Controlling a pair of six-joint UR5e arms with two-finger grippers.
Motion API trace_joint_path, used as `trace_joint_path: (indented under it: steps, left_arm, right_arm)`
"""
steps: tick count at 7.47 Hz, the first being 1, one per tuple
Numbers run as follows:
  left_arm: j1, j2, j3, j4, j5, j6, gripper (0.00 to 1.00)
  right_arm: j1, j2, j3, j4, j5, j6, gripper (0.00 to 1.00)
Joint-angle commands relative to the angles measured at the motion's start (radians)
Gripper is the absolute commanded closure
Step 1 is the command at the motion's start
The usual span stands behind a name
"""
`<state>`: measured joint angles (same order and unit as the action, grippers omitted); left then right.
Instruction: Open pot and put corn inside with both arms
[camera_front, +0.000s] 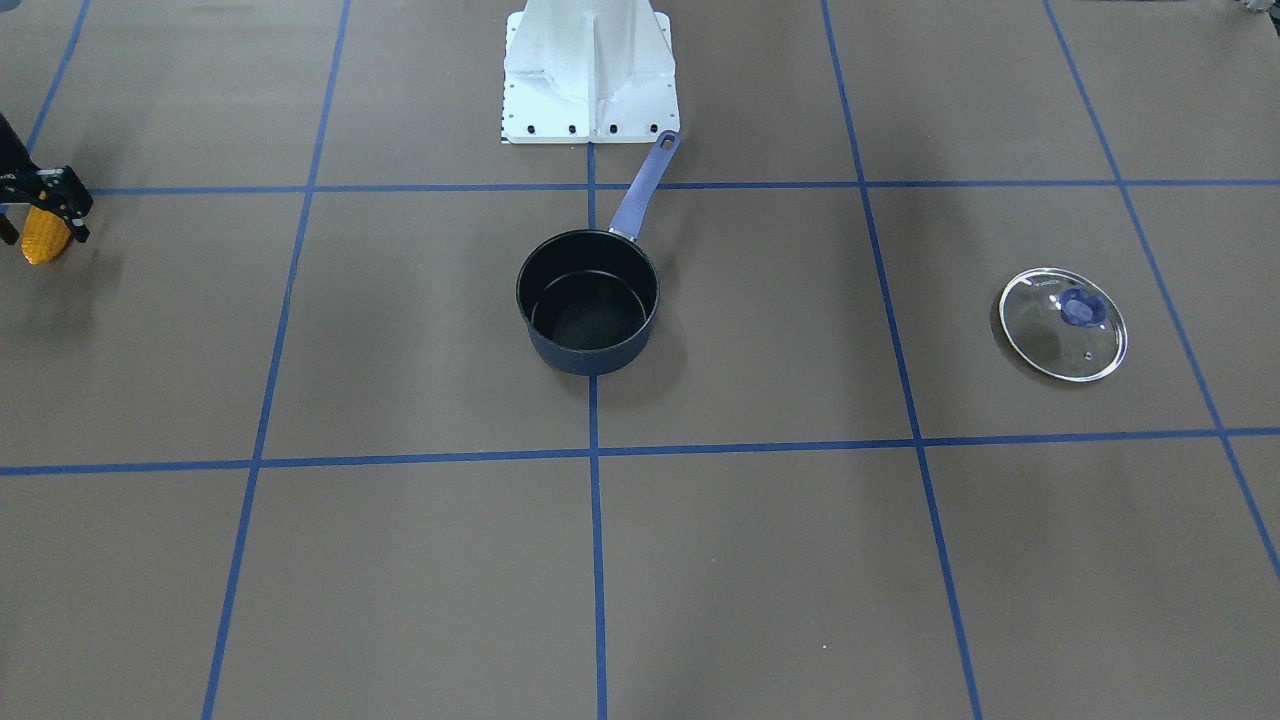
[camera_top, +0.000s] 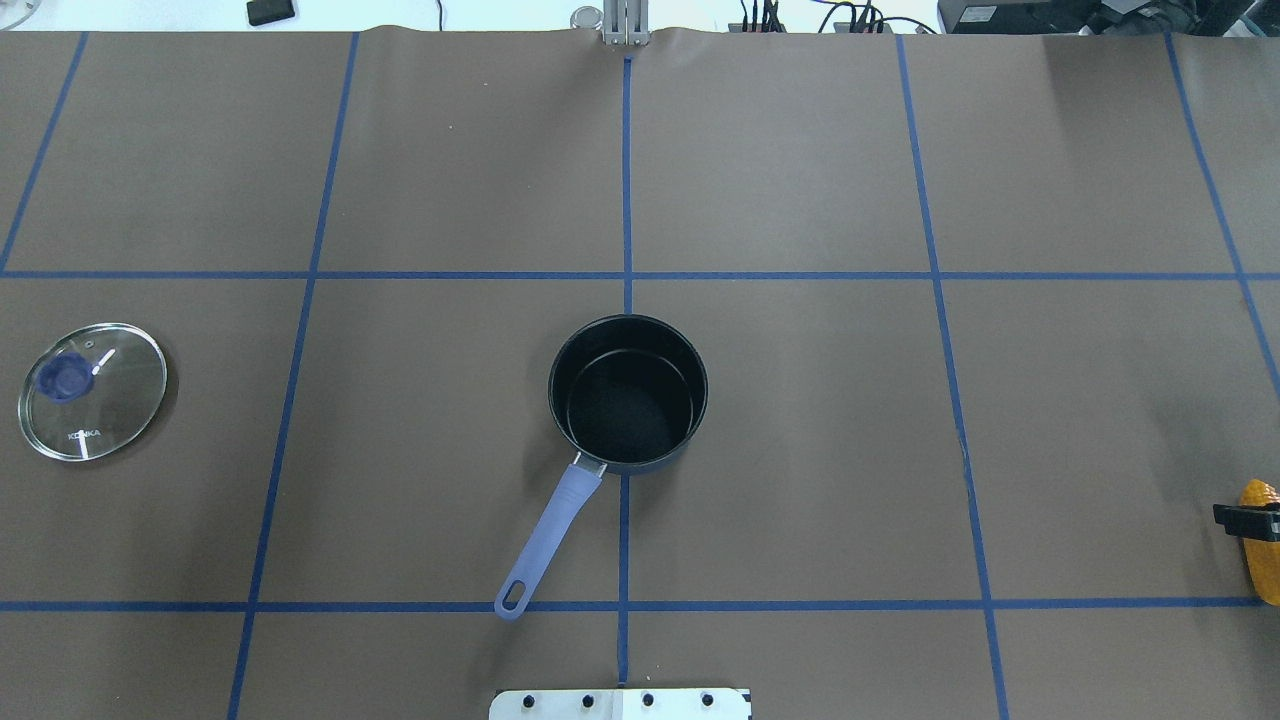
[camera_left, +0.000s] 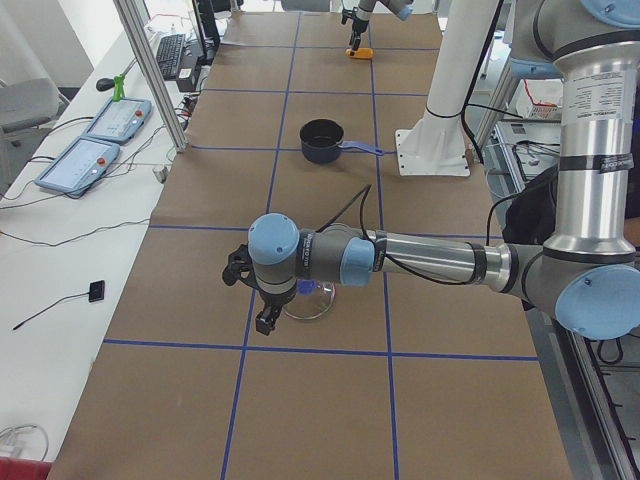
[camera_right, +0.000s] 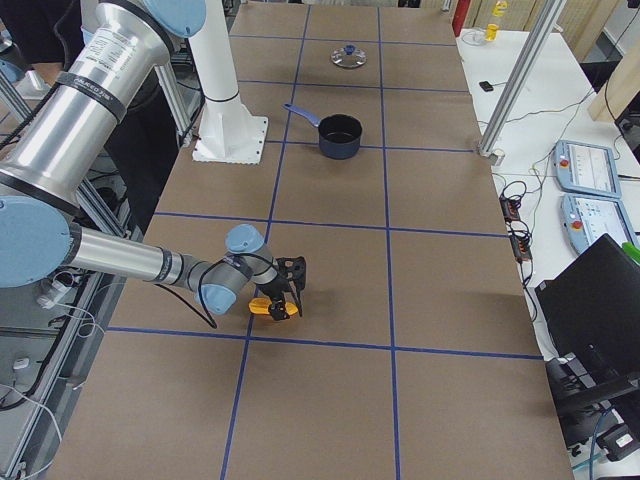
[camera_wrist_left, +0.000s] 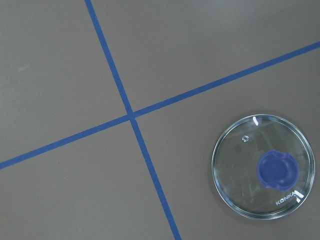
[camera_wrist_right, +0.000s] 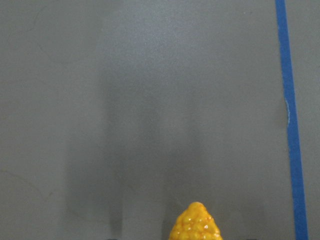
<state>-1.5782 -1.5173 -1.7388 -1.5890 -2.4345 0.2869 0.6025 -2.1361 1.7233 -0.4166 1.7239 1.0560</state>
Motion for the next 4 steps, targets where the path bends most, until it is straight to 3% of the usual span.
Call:
trace_joint_path:
  steps: [1, 3, 4]
  left_arm:
    - [0.001, -0.001, -0.002, -0.002, -0.006, 0.000, 0.01]
    - [0.001, -0.001, -0.007, 0.000, -0.024, 0.000, 0.01]
    - [0.001, -0.001, -0.007, 0.000, -0.024, 0.000, 0.01]
  right_arm:
    - [-0.021, 0.001, -0.001, 0.002, -0.003, -0.001, 1.00]
    - [0.008, 0.013, 0.031, 0.022, 0.025, -0.014, 1.00]
    - [0.081, 0.065, 0.051, 0.007, 0.110, -0.014, 1.00]
